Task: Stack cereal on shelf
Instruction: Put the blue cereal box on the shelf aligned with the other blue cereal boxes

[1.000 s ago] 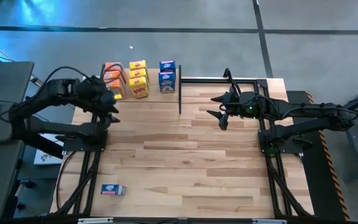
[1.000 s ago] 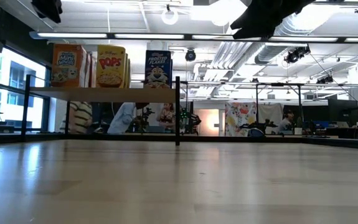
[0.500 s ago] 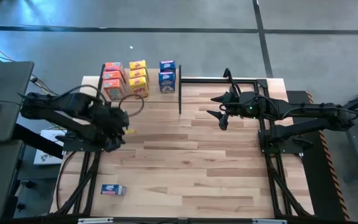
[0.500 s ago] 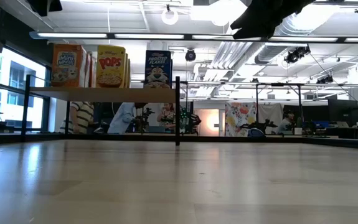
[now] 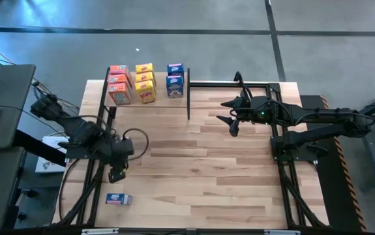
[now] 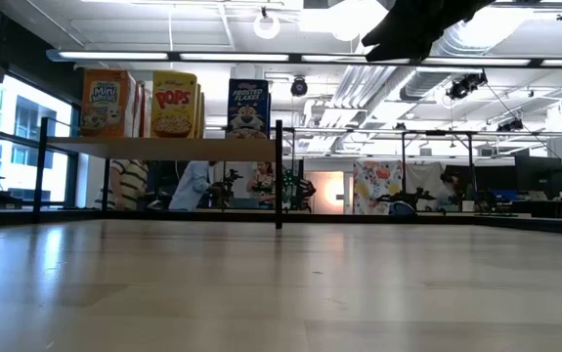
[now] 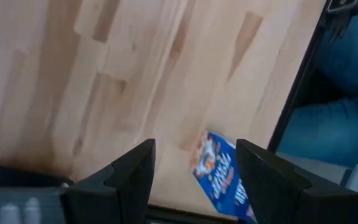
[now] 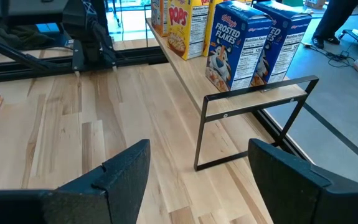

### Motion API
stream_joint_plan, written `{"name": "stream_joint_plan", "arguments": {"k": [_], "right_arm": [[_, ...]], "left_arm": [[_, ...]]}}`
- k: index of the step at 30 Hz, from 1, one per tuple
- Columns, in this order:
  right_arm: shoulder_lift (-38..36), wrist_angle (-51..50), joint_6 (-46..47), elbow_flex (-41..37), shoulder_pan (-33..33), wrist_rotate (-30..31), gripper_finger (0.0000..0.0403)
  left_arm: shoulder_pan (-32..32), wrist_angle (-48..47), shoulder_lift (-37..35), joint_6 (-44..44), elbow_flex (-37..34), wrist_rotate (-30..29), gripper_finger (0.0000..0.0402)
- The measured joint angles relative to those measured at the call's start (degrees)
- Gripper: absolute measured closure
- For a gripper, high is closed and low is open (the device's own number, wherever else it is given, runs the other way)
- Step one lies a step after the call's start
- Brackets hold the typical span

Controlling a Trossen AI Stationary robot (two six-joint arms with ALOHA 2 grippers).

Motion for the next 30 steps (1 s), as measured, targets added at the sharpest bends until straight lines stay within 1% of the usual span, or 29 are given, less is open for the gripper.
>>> {"name": "stream_joint_plan", "arguments": {"k": [7,13,17,24,30], "right_arm": [[0.0,0.0,0.01,-0.01,-0.01,0.0,0.0139],[0.0,0.0,0.01,0.01,0.0,0.0,0.0139],[-0.02,0.0,-0.01,-0.01,-0.02,0.0,0.0139],[0.0,0.0,0.0,-0.01,0.0,0.0,0.0139],[-0.02,0.0,0.0,-0.01,0.0,0.0,0.0139]], "left_arm": [[-8.49,0.74,2.3,-9.25,0.0,-1.07,0.0188],[-14.21,2.41,4.13,-15.01,0.0,-2.61,0.0187],[-17.36,3.03,5.77,-18.31,0.0,-3.21,0.0171],[-21.55,5.46,10.15,-19.64,0.0,-3.16,0.0127],[-24.77,6.83,13.57,-20.89,0.0,-3.02,0.0122]]}}
